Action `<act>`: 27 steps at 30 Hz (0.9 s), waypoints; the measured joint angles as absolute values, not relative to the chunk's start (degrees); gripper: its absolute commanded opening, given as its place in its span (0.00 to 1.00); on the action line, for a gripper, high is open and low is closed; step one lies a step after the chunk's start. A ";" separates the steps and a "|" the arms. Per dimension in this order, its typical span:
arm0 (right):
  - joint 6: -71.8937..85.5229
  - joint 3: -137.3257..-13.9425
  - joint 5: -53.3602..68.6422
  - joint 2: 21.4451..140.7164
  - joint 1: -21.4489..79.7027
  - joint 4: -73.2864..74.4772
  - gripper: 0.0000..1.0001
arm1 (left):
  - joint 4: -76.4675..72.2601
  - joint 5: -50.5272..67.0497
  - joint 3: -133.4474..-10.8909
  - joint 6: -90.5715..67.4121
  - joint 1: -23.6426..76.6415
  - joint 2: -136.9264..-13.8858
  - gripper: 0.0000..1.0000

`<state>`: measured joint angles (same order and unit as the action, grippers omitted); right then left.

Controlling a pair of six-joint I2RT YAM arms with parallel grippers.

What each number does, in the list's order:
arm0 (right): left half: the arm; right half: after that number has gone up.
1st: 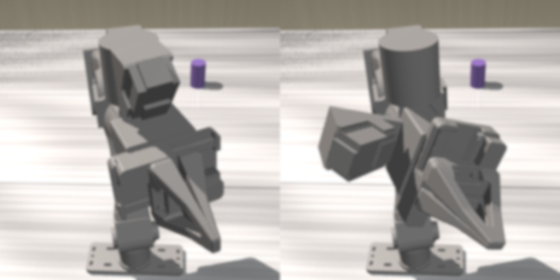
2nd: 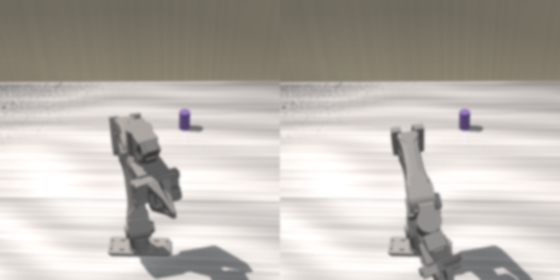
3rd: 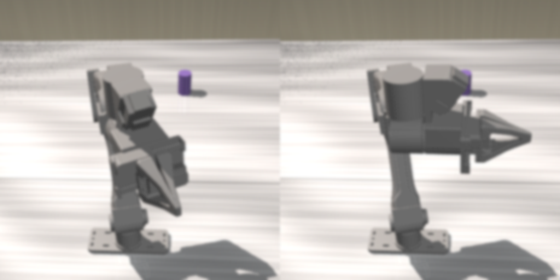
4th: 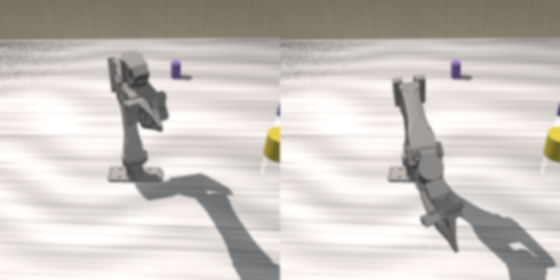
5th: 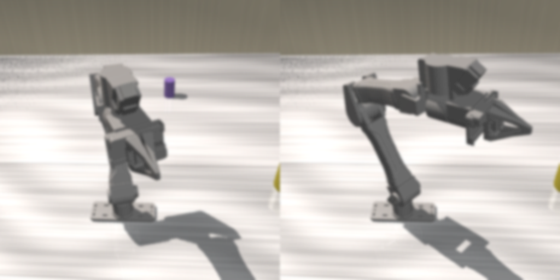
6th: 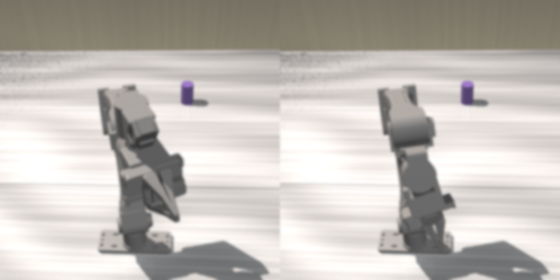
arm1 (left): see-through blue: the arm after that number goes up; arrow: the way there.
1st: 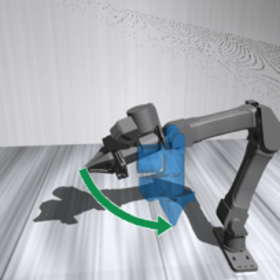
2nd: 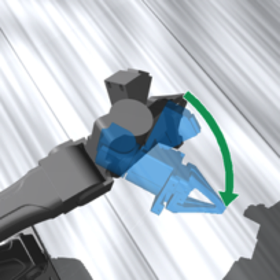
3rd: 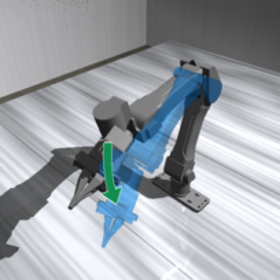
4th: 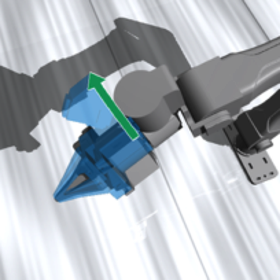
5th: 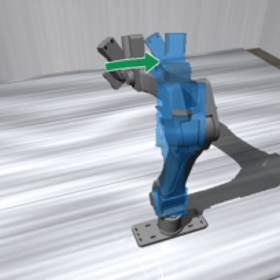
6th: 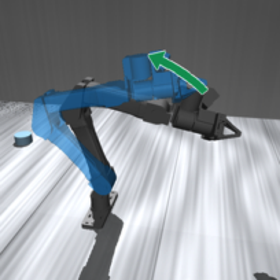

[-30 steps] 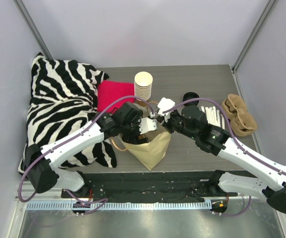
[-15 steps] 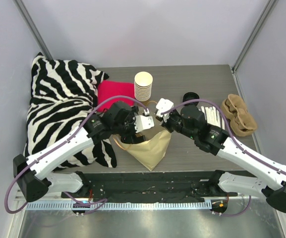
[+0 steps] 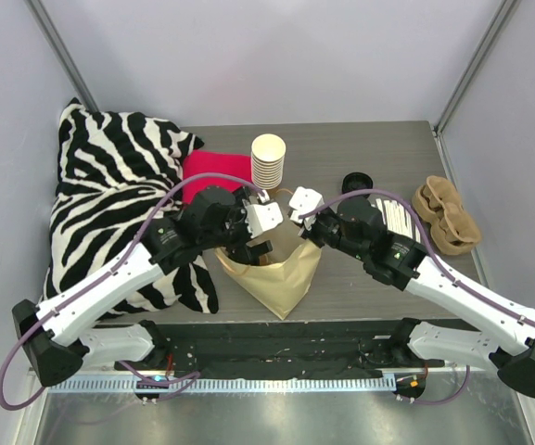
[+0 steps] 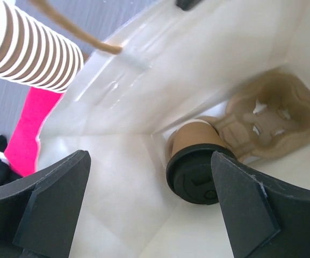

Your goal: Pack the takeout coffee

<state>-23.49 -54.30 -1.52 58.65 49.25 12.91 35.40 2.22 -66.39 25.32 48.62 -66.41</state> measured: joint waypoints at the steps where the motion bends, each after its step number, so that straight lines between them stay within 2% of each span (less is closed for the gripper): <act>1: -23.68 -54.30 -1.50 58.65 49.25 12.91 0.01 | 35.18 1.96 -66.39 25.06 48.62 -66.17 0.99; 16: -24.99 -54.30 -1.41 58.65 49.25 12.88 0.01 | 29.74 -6.52 -66.43 14.85 48.60 -62.59 1.00; 27: -25.50 -54.30 -1.39 58.65 49.25 12.86 0.01 | 26.37 -8.03 -66.63 11.14 48.60 -57.91 1.00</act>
<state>-25.50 -54.30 -1.39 58.65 49.25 12.86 26.37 -8.03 -66.63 11.14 48.60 -57.91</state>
